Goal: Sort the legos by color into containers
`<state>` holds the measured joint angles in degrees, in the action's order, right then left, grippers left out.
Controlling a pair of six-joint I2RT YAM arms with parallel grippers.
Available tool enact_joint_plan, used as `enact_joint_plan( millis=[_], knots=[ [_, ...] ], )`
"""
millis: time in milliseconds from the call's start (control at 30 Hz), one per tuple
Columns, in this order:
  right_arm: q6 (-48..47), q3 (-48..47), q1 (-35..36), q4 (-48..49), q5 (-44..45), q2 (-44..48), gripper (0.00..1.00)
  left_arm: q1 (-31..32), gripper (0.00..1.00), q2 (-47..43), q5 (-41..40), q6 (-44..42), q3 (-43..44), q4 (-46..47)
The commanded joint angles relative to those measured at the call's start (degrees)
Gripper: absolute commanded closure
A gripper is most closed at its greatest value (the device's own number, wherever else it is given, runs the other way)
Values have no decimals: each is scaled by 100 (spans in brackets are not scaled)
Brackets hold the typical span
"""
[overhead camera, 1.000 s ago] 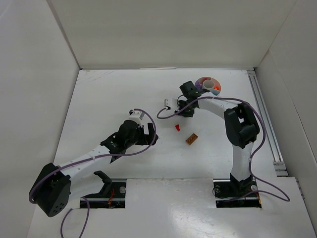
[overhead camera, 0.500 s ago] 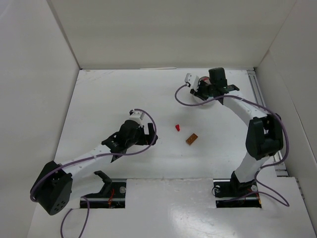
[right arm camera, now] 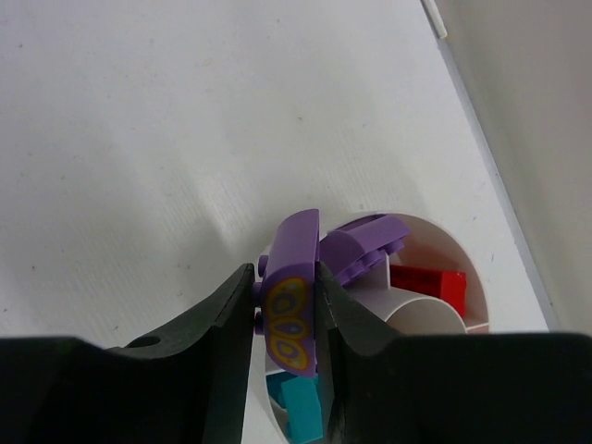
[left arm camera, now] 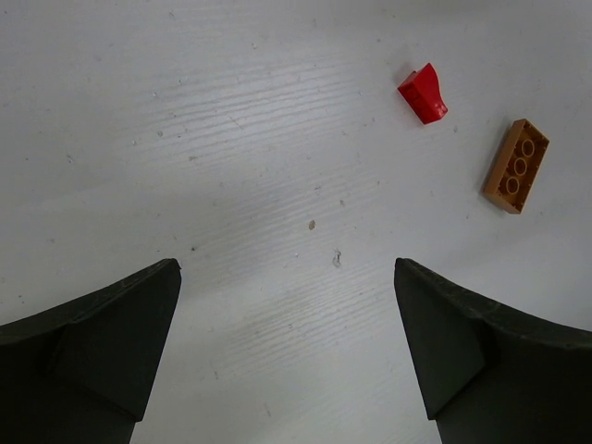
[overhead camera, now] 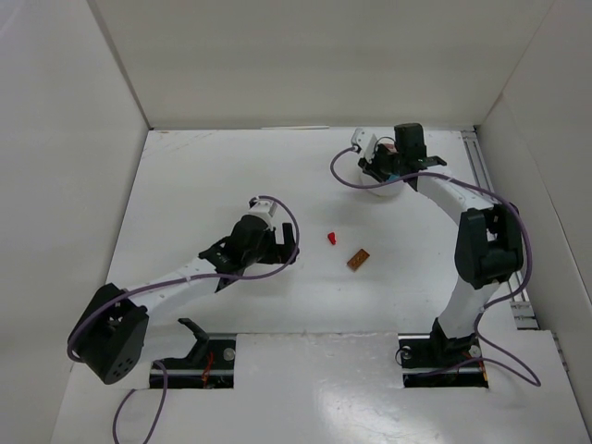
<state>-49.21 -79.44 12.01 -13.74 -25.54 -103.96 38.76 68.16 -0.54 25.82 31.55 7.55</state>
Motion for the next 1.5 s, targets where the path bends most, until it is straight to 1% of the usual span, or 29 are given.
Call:
enact_joint_plan(
  millis=[0,167,267,467,633,700,867,1067,1200,1333,1367,1467],
  knots=[
    [236,-230,-32,504,-83,43,97,-18,1,31,-61,-104,211,115],
    [579,-98,-32,846,250,-10,97,-18,1,31,-8,-104,211,115],
    [632,51,-32,1048,383,-10,97,-18,1,31,-8,-104,263,63],
    [632,156,-32,1049,576,-10,97,-18,1,-22,-8,-104,264,62],
    [562,218,-32,1049,524,-63,97,-18,1,-75,-8,-104,264,9],
    [500,218,-32,1049,524,-115,94,-18,1,-75,-8,-104,264,9],
    [500,218,-32,1101,471,-168,91,-18,1,-128,-8,-104,264,9],
    [500,271,-32,1154,287,-221,83,-18,1,-242,-8,-104,211,-43],
    [500,271,-32,1154,391,-168,70,-18,1,-303,-8,-104,211,-43],
    [500,323,-32,1154,392,-37,63,-18,1,-356,-8,-104,211,-43],
    [500,324,-32,1154,331,-36,59,-18,1,-356,-8,-104,211,-43],
    [500,377,21,1154,330,200,54,-18,1,-356,-8,-104,211,-43]
  ],
)
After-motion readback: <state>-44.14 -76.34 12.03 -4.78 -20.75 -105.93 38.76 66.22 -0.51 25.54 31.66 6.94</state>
